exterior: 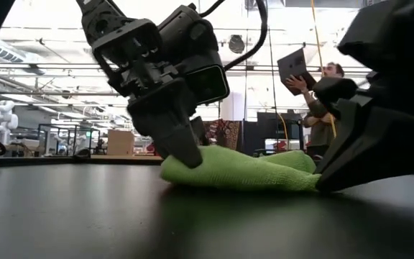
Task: Roll towel
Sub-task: Roll the green towel on the table
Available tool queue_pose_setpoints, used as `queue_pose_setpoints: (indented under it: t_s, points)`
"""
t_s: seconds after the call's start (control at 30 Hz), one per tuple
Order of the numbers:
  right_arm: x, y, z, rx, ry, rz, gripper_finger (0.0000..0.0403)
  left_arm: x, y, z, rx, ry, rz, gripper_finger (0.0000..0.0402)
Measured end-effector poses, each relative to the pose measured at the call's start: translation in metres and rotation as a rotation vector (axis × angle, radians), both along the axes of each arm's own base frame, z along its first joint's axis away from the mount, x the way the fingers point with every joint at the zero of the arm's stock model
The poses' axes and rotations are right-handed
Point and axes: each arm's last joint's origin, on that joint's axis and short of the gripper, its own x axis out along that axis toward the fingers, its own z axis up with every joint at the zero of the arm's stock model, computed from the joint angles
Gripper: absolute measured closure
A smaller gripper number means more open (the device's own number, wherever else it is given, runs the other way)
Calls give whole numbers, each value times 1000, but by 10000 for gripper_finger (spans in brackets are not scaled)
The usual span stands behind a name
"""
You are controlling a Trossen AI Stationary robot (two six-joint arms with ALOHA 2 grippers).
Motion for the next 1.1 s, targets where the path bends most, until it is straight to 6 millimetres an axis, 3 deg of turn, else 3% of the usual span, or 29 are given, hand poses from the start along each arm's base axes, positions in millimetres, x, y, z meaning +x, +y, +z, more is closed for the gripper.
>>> queue_pose_setpoints:
  t_s: [0.27,0.4,0.57,0.7,0.9,1.1]
  points:
    - [8,-10,19,299,97,61,401,-4,-18,-1,98,-59,-53,229]
    - [12,-17,26,465,173,108,402,-6,-25,6,162,-93,-58,197]
    - [17,-24,29,597,244,158,402,-16,-38,27,352,-188,-81,191]
    - [22,-33,29,663,275,177,402,-24,-61,42,550,-324,-107,190]
    - [30,-47,31,732,284,188,403,-40,-101,43,789,-471,-191,190]
    - [37,-59,33,791,278,207,403,-44,-115,27,849,-474,-207,190]
